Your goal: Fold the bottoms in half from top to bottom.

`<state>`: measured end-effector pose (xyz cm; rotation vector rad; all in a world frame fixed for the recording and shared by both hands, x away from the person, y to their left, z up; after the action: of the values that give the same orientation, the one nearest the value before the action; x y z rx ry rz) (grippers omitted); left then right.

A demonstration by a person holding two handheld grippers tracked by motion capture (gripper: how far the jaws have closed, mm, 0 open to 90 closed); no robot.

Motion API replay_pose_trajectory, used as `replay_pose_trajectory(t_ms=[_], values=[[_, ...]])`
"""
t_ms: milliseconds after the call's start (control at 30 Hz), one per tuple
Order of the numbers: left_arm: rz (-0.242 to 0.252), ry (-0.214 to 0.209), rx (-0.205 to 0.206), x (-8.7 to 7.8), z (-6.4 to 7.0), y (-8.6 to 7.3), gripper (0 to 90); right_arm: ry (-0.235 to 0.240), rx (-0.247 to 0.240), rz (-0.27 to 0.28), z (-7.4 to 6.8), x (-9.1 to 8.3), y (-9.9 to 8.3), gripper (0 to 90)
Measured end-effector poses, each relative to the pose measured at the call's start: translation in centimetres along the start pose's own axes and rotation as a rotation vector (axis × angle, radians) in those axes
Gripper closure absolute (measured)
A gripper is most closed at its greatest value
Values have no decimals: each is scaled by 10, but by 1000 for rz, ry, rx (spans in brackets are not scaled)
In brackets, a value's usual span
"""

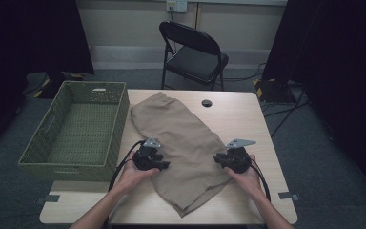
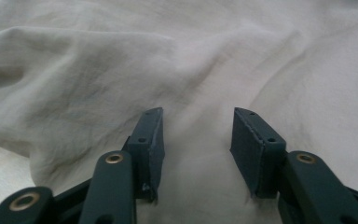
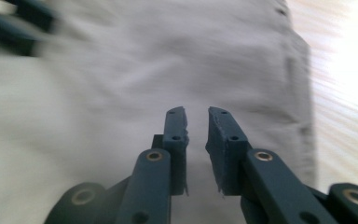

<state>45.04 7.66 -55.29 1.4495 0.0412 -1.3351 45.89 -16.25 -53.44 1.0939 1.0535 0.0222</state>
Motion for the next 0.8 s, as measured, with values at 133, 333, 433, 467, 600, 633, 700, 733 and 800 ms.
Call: replay_pose_trajectory(t_ms=[133, 333, 433, 467, 600, 633, 700, 733, 800], values=[[-4, 10, 19, -2, 1, -2, 528, -40, 21, -71, 11, 15, -14, 684], [-4, 39, 39, -1, 2, -3, 522, -37, -6, -65, 7, 9, -21, 671], [-3, 37, 42, -2, 1, -3, 519, -21, -21, -69, 1, 3, -26, 670], [-2, 33, 39, -2, 0, -3, 519, -15, -27, -71, -2, 0, -28, 670], [15, 30, 31, -1, -2, -2, 520, 12, -58, -69, -13, -7, -34, 670], [14, 25, 33, -1, -3, -2, 520, 22, -66, -69, -16, -10, -36, 670], [23, 13, 19, -1, -4, -1, 520, 37, -77, -71, -23, -15, -40, 670], [22, 12, 20, -1, -5, -1, 520, 47, -82, -71, -27, -17, -42, 670], [27, 11, 21, -1, -5, -1, 519, 68, -87, -76, -35, -21, -44, 667]])
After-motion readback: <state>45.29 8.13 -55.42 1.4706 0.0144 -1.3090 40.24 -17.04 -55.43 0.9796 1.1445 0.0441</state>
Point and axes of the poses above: each handheld gripper's, and its own axes: x roughly forward along the jaws, y roughly out of its top, z roughly to its right, the point moved 9 cm from there along x, roughly forward along the jaws, and after that the axes turned 8 degrees about -x, right-handed, at the moved point
